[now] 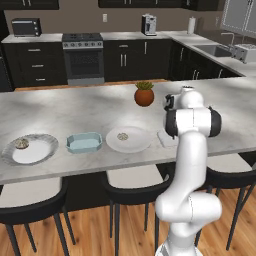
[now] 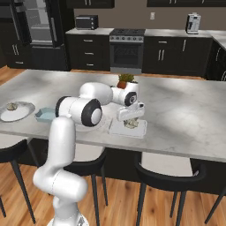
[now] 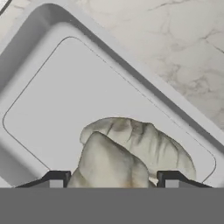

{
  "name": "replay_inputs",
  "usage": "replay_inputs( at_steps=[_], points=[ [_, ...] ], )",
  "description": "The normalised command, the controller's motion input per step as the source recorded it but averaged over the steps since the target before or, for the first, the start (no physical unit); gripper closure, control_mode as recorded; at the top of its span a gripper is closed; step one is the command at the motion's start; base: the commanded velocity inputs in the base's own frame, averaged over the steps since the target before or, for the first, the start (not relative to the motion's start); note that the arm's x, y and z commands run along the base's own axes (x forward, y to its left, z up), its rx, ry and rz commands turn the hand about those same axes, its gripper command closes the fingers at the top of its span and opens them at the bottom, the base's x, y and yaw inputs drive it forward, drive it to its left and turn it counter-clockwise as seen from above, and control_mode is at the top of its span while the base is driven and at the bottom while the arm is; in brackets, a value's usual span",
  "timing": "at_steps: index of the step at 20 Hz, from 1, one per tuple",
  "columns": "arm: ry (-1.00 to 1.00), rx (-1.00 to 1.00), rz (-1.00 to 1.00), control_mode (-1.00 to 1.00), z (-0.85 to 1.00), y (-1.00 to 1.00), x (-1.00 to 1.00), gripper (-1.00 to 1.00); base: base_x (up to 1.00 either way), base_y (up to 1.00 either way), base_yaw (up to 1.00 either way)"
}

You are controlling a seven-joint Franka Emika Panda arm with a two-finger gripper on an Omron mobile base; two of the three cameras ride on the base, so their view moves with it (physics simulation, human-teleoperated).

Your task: Place two dumplings into each of the tupperware containers and then place the containers in the fridge.

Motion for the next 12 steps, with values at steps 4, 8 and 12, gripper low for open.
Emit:
replay_inputs(
  at_steps=[4,8,12],
  points=[
    [-0.04,0.00,0.00,-1.00,-0.24,0.04,-0.03,-1.00,0.00,0.00,0.00],
    [-0.14,0.00,0.02,-1.00,-0.09,0.14,0.19,-1.00,0.00,0.00,0.00],
    [-0.17,0.00,0.02,-1.00,-0.01,0.18,0.08,-1.00,0.00,0.00,0.00]
  ],
)
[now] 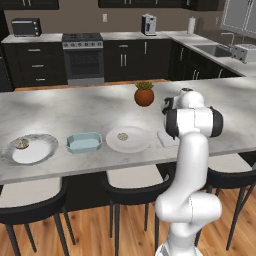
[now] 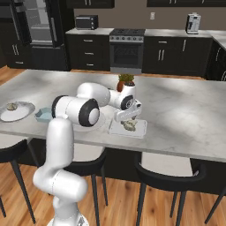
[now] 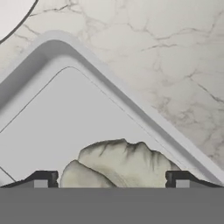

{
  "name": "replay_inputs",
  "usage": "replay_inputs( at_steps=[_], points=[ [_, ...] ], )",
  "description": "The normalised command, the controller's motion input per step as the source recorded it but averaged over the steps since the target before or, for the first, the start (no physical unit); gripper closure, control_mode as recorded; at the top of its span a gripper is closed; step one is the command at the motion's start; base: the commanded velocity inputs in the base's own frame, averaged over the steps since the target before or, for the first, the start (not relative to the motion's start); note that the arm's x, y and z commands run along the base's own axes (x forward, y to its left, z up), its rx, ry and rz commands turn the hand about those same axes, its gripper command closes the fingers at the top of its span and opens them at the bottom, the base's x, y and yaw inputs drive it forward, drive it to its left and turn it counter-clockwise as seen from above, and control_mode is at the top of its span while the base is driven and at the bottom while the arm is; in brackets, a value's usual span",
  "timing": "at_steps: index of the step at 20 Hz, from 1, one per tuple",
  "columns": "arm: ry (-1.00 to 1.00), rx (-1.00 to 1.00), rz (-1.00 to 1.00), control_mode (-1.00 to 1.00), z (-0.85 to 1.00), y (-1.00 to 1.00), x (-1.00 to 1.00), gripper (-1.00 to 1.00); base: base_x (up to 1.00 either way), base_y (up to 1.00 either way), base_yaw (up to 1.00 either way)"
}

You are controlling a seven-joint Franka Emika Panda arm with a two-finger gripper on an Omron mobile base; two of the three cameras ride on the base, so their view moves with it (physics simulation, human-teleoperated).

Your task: Place two dumplings into each of the tupperware containers and then place the containers in the fridge.

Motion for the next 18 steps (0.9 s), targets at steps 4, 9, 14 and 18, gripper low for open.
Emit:
replay_inputs(
  at_steps=[4,9,14,18],
  points=[
    [-0.17,0.00,0.02,-1.00,0.08,0.07,0.00,-1.00,0.00,0.00,0.00],
    [-0.03,0.02,0.12,-1.00,0.29,0.18,-0.24,-1.00,0.00,0.00,0.00],
    [0.11,0.01,0.34,-1.00,0.02,0.66,-0.48,-1.00,0.00,0.00,0.00],
    [0.24,0.00,0.36,-1.00,0.00,0.61,-0.44,-1.00,0.00,0.00,0.00]
  ],
)
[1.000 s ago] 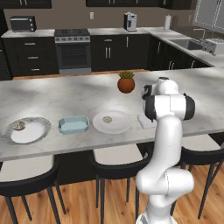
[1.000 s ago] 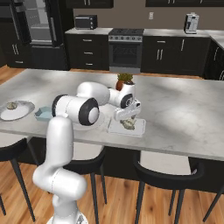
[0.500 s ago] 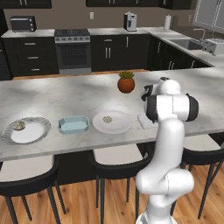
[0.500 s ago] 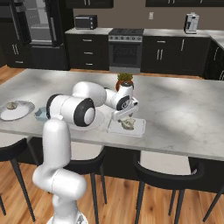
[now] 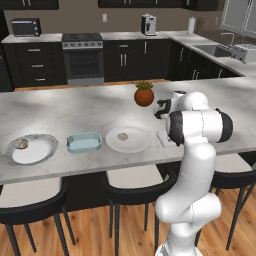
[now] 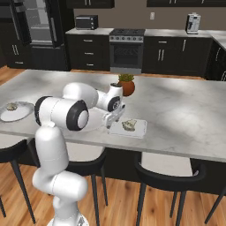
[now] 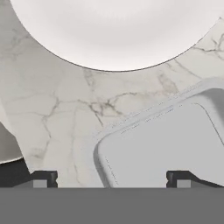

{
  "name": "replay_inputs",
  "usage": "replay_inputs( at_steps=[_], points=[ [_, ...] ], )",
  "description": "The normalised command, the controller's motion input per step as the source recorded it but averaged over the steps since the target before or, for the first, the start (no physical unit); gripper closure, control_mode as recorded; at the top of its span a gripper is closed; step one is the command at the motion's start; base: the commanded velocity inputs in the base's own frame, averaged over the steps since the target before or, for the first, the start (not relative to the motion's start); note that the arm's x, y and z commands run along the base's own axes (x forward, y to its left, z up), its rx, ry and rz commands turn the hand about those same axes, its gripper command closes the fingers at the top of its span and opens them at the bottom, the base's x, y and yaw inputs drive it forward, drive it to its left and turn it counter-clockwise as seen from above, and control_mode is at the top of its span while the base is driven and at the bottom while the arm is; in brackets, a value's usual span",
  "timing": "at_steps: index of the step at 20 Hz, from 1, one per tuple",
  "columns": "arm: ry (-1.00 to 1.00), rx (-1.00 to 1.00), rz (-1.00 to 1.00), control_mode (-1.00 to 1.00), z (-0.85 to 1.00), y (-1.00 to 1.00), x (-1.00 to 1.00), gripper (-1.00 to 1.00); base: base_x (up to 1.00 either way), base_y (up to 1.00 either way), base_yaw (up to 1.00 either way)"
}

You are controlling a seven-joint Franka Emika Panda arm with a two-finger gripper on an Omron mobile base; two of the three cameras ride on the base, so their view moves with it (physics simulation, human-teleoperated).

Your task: Place two dumplings into each of the tupperware containers and then place the containers in the fridge.

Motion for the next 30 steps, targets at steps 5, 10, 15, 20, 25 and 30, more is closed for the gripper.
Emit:
replay_inputs(
  at_steps=[5,10,15,20,25,30],
  points=[
    [0.06,0.00,0.05,-1.00,-0.07,0.06,-0.27,-1.00,0.00,0.00,0.00],
    [-0.06,0.00,-0.11,-1.00,-0.34,-0.01,0.00,-1.00,0.00,0.00,0.00],
    [-0.13,0.00,-0.08,-1.00,-0.45,0.00,0.07,-1.00,0.00,0.00,0.00],
    [-0.21,0.00,0.00,-1.00,-0.03,0.02,0.50,-1.00,0.00,0.00,0.00],
    [-0.05,0.00,0.00,-1.00,0.00,0.00,0.60,-1.00,0.00,0.00,0.00],
    [0.30,0.00,0.00,-1.00,-0.07,0.00,0.15,-1.00,0.00,0.00,0.00]
  ],
)
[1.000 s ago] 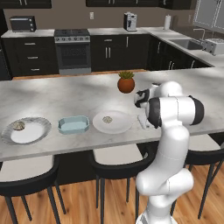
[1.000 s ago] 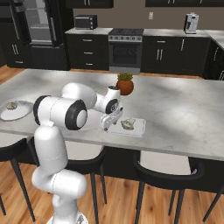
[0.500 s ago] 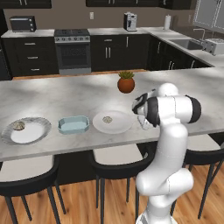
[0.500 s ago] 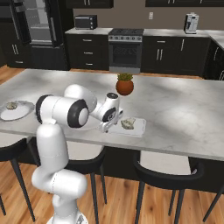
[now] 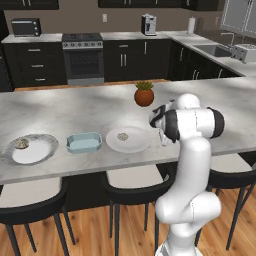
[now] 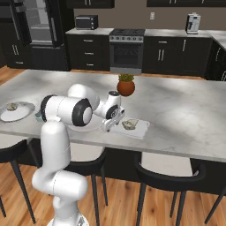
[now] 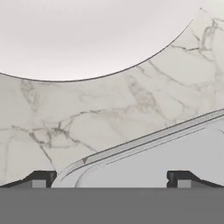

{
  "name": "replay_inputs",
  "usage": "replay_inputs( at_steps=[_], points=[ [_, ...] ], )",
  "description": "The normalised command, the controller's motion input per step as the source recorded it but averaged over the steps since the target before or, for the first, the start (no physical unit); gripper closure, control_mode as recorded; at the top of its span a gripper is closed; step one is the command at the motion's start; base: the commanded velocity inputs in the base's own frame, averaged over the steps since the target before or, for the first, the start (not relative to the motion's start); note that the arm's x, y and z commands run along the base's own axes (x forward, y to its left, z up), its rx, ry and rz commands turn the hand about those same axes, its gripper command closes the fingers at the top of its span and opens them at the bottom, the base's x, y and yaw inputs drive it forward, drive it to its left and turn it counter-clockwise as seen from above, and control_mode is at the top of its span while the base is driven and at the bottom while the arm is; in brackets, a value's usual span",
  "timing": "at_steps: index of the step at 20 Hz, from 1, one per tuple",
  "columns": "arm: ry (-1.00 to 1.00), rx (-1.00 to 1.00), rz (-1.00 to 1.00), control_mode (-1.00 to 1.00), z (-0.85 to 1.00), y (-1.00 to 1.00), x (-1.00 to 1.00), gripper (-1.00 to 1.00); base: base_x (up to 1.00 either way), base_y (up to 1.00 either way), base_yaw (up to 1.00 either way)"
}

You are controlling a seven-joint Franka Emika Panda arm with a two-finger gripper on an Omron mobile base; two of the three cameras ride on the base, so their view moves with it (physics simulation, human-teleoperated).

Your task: Place two dumplings into each of the tupperware containers and then place the containers in the fridge.

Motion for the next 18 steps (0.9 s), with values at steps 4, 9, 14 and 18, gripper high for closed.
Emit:
replay_inputs(
  at_steps=[4,9,14,18],
  points=[
    [0.39,0.00,-0.04,-1.00,-0.24,0.00,-0.09,-1.00,0.00,0.00,0.00],
    [0.31,0.00,-0.01,-1.00,-0.45,0.00,-0.01,-1.00,0.00,0.00,0.00],
    [0.03,0.00,-0.01,-1.00,-0.47,0.00,-0.37,1.00,0.00,0.00,0.00],
    [0.00,-0.01,-0.04,-1.00,-0.65,-0.01,-0.83,1.00,0.00,0.00,0.00]
  ],
)
